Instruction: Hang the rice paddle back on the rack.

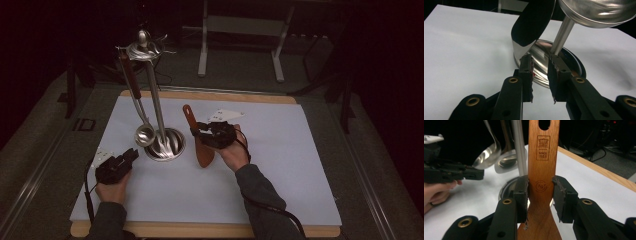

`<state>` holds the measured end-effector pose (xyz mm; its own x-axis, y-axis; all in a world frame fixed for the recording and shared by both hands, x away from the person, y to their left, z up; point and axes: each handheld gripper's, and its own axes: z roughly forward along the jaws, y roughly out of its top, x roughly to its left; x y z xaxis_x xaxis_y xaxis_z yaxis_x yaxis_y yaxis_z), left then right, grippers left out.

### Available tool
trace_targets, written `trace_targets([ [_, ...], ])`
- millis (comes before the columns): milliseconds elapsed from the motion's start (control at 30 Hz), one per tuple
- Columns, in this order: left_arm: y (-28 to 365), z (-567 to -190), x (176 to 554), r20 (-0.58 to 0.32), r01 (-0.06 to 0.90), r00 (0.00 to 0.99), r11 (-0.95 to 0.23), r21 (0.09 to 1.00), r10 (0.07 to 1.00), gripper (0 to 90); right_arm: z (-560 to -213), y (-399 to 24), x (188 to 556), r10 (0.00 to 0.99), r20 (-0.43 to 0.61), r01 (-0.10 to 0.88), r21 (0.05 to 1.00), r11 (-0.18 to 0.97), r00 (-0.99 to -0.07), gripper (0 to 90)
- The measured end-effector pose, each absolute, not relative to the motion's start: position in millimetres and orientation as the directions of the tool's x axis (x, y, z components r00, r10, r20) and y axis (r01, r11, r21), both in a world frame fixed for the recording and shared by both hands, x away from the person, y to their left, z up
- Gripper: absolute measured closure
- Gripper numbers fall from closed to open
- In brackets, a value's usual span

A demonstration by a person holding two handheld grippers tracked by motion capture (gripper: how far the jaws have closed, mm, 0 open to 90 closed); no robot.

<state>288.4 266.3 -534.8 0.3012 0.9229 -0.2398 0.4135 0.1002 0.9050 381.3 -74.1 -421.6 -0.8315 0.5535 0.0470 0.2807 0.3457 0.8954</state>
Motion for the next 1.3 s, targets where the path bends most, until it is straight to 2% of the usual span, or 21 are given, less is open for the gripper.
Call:
trace_targets([
  [333, 266, -535, 289, -0.242, 0.413, 0.302, 0.102, 0.905, 0.922, 74.3, -406, -68, 376, 0.526, 0.053, 0.229, 0.934, 0.275, -0.849, 66.1],
  [1300, 266, -535, 289, -0.241, 0.414, 0.303, 0.100, 0.905, 0.922, 74.3, -371, -57, 370, 0.514, 0.007, 0.150, 0.960, 0.237, -0.858, 66.1],
])
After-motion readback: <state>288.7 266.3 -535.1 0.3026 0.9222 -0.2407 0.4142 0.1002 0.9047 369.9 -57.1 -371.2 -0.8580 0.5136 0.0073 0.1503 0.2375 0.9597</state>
